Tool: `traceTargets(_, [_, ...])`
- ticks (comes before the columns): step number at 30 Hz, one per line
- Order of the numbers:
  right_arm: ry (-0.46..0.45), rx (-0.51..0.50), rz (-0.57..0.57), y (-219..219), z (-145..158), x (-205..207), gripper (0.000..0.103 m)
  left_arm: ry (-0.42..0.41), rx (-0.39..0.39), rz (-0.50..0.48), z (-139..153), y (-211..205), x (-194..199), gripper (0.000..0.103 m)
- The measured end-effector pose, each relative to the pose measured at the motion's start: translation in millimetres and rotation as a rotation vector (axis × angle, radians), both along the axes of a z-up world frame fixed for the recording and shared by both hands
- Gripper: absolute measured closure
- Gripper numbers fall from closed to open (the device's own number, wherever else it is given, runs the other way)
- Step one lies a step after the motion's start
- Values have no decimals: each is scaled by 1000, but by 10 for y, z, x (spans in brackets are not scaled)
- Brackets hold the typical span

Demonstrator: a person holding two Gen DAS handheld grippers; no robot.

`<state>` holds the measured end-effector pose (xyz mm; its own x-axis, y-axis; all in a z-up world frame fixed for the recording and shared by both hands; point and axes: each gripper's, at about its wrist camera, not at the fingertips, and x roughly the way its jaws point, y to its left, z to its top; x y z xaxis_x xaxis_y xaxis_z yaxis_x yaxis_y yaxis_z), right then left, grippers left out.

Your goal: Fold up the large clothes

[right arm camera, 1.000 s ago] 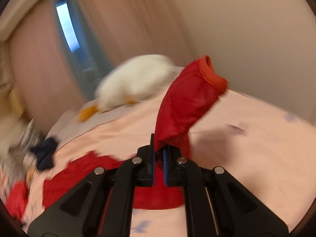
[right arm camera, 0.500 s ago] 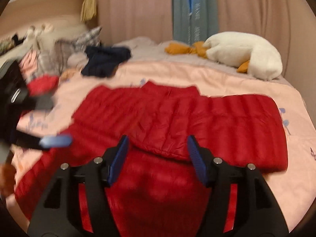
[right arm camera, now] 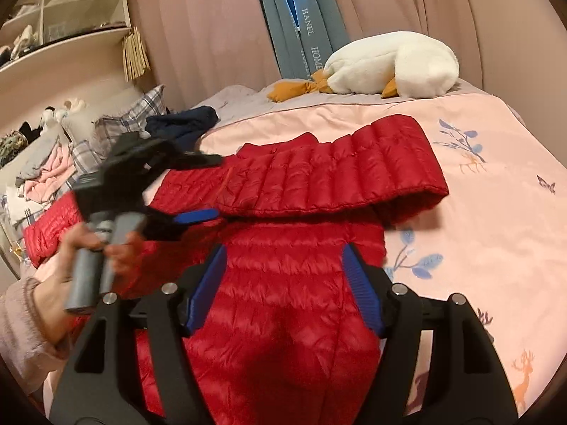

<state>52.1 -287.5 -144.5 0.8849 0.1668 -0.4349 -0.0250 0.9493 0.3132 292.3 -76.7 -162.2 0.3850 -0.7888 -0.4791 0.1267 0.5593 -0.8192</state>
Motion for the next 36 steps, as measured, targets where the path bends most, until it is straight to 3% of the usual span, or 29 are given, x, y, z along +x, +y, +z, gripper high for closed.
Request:
traceTargets(2, [-4, 8, 10, 3, -10, 0, 34, 9, 52, 29, -47, -34, 84, 23])
traceTargets(4, [-8, 8, 15, 5, -15, -4, 34, 39, 49, 55, -120, -8, 127, 26])
traceTargets(13, [-7, 40, 8, -99, -64, -88, 34, 9, -54, 108, -77, 101, 158, 27])
traceTargets(18, [-11, 34, 3, -120, -76, -117, 34, 50, -83, 131, -198, 47, 240, 27])
traceTargets(19, [-9, 38, 3, -133, -80, -112, 34, 51, -76, 137, -219, 26, 260, 30])
traceTargets(21, [-4, 41, -3, -141, -83, -104, 34, 51, -43, 160, -228, -9, 305, 48])
traceTargets(23, [-1, 41, -6, -144, -80, -97, 34, 67, -40, 175, -262, -14, 365, 79])
traceTargets(26, [4, 26, -13, -148, -77, -87, 34, 54, -21, 185, -223, 5, 381, 95])
traceTargets(30, [11, 14, -31, -182, -57, -62, 34, -60, -24, 206, 111, 182, 301, 97])
traceTargets(36, [5, 19, -43, -168, 2, -44, 34, -178, -33, 327, 592, 858, 100, 97])
